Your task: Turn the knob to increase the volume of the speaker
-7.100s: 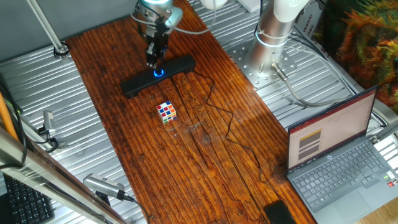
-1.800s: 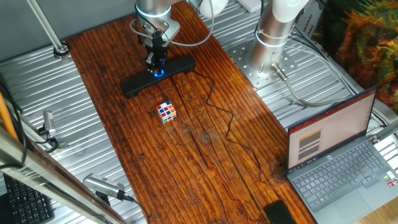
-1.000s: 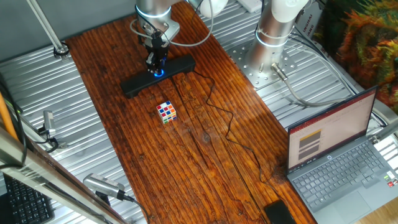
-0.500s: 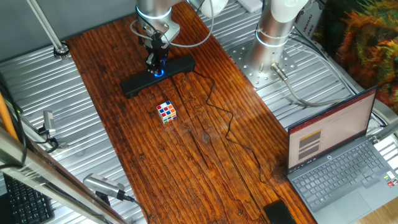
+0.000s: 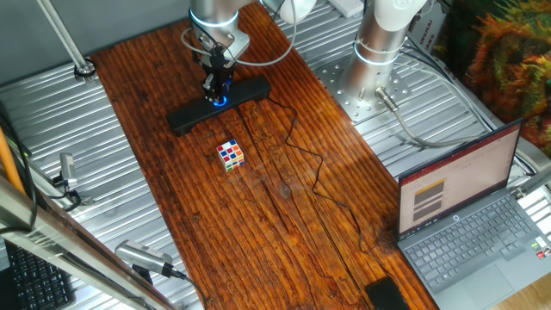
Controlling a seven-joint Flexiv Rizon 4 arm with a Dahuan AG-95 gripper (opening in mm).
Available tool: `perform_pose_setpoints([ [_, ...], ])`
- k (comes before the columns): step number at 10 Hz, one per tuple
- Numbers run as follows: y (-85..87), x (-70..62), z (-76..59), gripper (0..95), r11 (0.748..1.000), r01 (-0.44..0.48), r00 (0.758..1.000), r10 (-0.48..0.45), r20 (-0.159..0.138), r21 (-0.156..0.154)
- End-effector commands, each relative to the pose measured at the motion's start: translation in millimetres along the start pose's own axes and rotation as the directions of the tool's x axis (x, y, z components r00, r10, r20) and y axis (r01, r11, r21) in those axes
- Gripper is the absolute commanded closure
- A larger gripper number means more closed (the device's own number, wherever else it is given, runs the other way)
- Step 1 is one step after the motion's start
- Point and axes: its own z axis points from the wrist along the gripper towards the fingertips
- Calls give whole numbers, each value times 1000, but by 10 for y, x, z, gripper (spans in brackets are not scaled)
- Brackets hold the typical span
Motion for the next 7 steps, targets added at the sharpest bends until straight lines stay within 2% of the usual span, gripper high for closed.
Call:
perform_pose_setpoints([
  [1,-4,5,8,570,1000,0,1000,0,-1,-2],
  [7,-6,5,29,570,1000,-11,1000,11,-1,-4],
])
